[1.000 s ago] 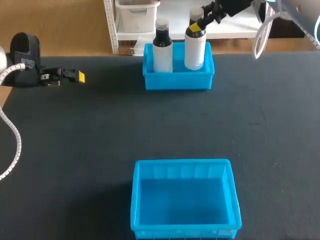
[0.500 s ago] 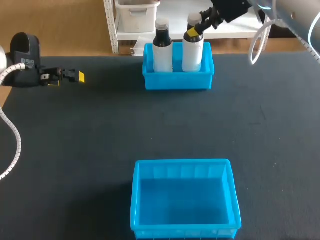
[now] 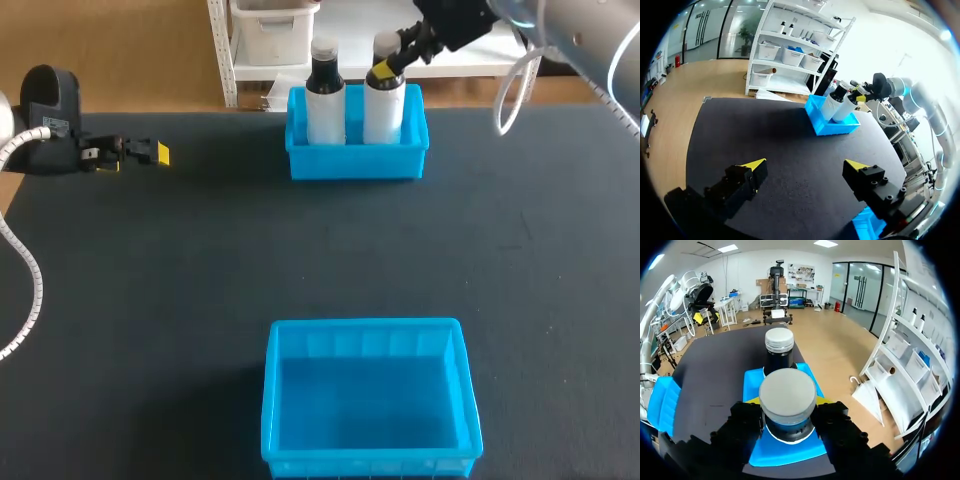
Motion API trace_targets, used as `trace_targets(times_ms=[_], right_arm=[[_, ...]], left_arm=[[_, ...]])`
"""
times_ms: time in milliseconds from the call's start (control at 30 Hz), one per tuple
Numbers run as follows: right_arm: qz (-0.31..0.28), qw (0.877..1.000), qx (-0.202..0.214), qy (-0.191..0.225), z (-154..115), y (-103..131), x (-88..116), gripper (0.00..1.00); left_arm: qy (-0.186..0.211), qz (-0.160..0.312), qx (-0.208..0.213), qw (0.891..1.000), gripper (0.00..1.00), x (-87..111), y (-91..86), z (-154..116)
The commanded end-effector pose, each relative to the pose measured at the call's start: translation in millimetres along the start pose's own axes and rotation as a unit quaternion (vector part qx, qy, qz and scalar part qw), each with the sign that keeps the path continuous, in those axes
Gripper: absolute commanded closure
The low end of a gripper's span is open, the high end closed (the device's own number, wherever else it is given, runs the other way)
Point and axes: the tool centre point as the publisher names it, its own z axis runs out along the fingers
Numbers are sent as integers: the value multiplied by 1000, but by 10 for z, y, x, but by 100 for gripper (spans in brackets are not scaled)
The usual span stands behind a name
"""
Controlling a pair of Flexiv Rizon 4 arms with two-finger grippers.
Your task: Pick up the bottle, and place it in the far bin if it is heavy, or in the near bin if it is light.
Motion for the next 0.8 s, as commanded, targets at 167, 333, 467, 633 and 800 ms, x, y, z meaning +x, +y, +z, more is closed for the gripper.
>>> trace_targets(times_ms=[167, 333, 467, 633, 800], right_arm=[[-1, 986, -167, 7, 31, -115, -61, 0], [2, 986, -166, 16, -31, -115, -41, 0], [9, 986, -162, 30, -117, -111, 7, 0], [26, 987, -150, 45, -280, -111, 130, 0], [40, 988, -137, 60, -512, -87, 242, 0]], left_arm=[[0, 0, 0, 1000, 0, 0, 0, 0], [0, 0, 0, 1000, 0, 0, 0, 0], [0, 0, 0, 1000, 0, 0, 0, 0], [0, 0, 0, 1000, 0, 0, 0, 0], [0, 0, 0, 1000, 0, 0, 0, 0]])
